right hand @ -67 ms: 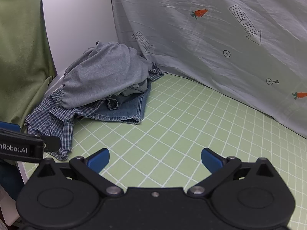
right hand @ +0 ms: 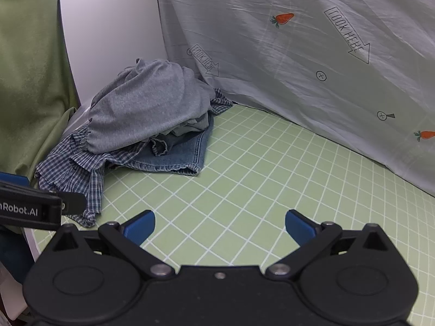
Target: Fold clothes
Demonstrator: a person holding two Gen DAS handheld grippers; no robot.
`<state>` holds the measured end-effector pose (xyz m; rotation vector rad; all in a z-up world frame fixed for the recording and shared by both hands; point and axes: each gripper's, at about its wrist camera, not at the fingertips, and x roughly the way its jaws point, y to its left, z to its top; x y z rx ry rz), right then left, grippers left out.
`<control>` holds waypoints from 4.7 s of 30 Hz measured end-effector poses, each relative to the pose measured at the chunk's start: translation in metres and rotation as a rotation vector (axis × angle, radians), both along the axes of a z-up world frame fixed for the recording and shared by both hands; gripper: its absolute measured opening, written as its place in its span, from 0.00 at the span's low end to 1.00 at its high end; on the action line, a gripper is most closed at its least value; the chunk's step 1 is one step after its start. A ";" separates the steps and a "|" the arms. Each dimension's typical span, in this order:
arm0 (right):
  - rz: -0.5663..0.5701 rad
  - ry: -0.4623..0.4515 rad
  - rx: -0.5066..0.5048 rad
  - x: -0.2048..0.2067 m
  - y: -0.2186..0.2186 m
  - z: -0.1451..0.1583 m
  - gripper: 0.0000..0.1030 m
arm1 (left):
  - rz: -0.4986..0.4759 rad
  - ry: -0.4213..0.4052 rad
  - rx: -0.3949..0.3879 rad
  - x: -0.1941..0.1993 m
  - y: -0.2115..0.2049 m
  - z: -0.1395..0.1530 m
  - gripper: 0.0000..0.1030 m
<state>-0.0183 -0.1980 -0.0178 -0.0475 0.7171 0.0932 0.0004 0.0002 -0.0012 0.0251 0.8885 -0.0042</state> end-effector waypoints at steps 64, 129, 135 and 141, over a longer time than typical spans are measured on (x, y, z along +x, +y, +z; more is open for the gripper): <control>-0.006 0.035 0.017 0.002 -0.006 -0.005 1.00 | -0.012 0.033 -0.021 0.004 0.000 -0.006 1.00; -0.249 0.052 0.355 0.152 -0.090 -0.036 0.02 | -0.010 -0.014 -0.242 0.114 -0.003 -0.007 0.08; -0.441 0.097 0.287 0.038 -0.183 -0.046 0.02 | -0.178 0.115 -0.296 0.046 -0.091 -0.023 0.11; -0.643 0.107 0.129 -0.062 -0.291 -0.044 0.02 | -0.259 0.151 -0.284 -0.010 -0.167 -0.028 0.15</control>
